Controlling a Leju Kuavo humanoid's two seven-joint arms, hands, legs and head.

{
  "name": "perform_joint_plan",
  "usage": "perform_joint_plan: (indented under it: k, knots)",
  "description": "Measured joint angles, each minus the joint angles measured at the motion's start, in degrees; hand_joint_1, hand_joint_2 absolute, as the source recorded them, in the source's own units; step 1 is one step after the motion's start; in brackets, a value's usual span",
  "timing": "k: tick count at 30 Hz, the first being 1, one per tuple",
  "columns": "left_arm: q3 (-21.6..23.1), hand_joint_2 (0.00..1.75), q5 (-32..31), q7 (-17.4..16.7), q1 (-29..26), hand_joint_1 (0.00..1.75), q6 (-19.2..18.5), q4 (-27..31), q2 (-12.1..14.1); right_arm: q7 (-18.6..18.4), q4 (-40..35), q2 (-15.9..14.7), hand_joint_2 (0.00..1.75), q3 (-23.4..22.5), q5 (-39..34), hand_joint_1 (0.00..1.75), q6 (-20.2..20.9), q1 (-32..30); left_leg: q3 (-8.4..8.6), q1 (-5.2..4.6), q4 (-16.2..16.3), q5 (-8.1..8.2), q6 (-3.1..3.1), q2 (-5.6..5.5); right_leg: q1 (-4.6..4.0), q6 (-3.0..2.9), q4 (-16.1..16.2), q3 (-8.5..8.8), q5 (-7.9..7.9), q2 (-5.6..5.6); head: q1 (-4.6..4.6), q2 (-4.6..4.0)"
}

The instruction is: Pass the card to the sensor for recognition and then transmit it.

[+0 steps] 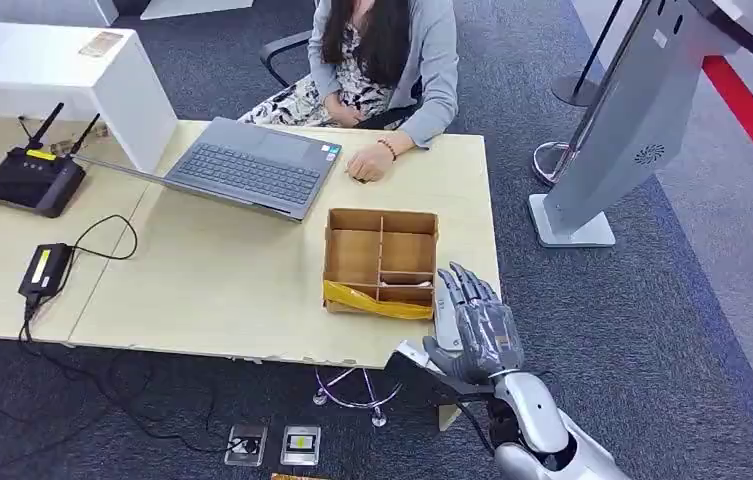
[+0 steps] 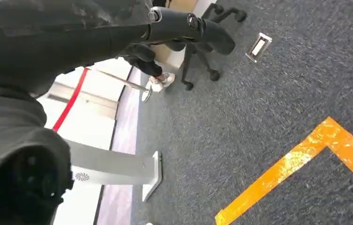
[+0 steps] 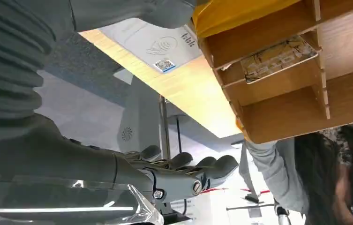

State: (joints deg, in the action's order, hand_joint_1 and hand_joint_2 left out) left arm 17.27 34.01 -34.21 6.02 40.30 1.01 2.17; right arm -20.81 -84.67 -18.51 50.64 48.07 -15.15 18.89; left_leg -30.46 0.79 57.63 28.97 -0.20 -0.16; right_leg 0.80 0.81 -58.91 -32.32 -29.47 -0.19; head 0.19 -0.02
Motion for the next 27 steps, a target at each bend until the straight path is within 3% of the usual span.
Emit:
perform_joint_plan:
  k: [5, 12, 23, 27]
  knots:
    - [0.0, 0.0, 0.44, -0.28, -1.01, 0.0, 0.0, -0.02, 1.61, 0.04, 0.0, 0.33, 1.75, -0.66, 2.55, 0.0, 0.2, -0.78, -0.01, 0.0, 0.0, 0.0, 0.0, 0.0, 0.0, 0.0, 0.0, -0.03, 0.0, 0.01, 0.0, 0.02]
    - [1.47, 0.0, 0.74, -5.03, -1.09, 0.0, 0.0, -0.15, 4.42, -0.9, 0.0, 1.38, 1.75, -1.68, 6.75, 0.0, 2.12, -0.8, 0.0, 0.03, -0.01, 0.0, -0.01, 0.0, -0.05, -0.01, -0.03, 0.0, 0.0, 0.01, 0.02, 0.0]
    - [1.86, 0.0, 4.02, -5.2, -3.48, 0.0, 0.0, -0.46, 8.67, -2.49, -0.07, 3.69, 1.75, -3.3, 12.46, 0.0, 5.79, -0.96, -0.02, 0.03, -0.01, 0.0, -0.01, 0.0, -0.05, -0.04, -0.03, -0.01, -0.03, 0.01, 0.05, 0.0]
    - [1.86, 0.0, 6.33, -4.08, -4.87, 0.0, 0.0, -0.48, 9.87, -3.21, -1.12, 4.5, 1.75, -3.93, 13.24, 0.0, 8.99, -1.17, -0.02, 0.03, -0.02, 0.0, -0.01, 0.01, -0.04, -0.04, -0.03, 0.0, -0.03, 0.02, 0.02, 0.0]
